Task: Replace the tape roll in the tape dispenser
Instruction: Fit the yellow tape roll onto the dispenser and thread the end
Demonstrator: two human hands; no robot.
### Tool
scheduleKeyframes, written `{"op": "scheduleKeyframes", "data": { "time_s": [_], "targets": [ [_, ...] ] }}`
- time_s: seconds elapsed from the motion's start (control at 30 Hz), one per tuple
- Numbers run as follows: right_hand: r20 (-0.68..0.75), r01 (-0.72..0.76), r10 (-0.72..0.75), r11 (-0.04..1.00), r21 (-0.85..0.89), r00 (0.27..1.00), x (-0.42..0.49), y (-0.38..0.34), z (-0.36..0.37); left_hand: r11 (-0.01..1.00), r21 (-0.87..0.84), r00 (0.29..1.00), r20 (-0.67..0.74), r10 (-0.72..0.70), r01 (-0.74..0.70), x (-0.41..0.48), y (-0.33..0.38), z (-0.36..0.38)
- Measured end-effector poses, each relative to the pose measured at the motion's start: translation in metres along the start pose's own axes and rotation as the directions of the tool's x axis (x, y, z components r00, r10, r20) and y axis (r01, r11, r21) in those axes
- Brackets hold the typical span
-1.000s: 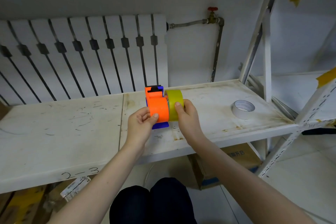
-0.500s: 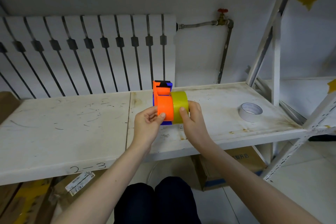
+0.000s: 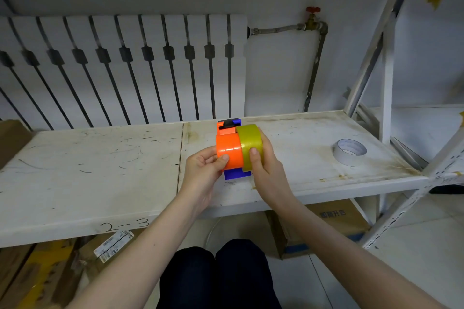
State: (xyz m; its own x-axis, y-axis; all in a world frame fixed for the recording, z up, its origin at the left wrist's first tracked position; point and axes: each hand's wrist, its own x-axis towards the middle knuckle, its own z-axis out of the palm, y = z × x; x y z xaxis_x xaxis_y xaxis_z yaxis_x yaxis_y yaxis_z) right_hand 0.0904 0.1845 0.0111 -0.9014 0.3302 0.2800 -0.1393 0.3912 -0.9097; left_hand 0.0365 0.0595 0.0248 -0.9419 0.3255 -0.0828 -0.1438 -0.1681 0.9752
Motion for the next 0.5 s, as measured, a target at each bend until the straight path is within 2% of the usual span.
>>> {"op": "scheduleKeyframes", "data": {
  "time_s": [0.17, 0.3, 0.5],
  "targets": [
    [0.045, -0.072, 0.071, 0.997, 0.018, 0.996, -0.003, 0.001, -0.003, 0.999, 0.004, 0.999, -0.018, -0.043, 0.043, 0.005, -0.002, 0.002],
    [0.074, -0.132, 0.133, 0.991, -0.011, 0.988, -0.008, 0.005, 0.001, 0.991, -0.046, 0.991, -0.024, -0.129, 0.128, 0.006, -0.004, 0.004],
    [0.142, -0.167, 0.155, 0.983, 0.076, 0.978, -0.011, 0.012, -0.004, 0.977, -0.005, 0.977, 0.009, -0.213, 0.213, 0.012, -0.004, 0.003]
  ]
}}
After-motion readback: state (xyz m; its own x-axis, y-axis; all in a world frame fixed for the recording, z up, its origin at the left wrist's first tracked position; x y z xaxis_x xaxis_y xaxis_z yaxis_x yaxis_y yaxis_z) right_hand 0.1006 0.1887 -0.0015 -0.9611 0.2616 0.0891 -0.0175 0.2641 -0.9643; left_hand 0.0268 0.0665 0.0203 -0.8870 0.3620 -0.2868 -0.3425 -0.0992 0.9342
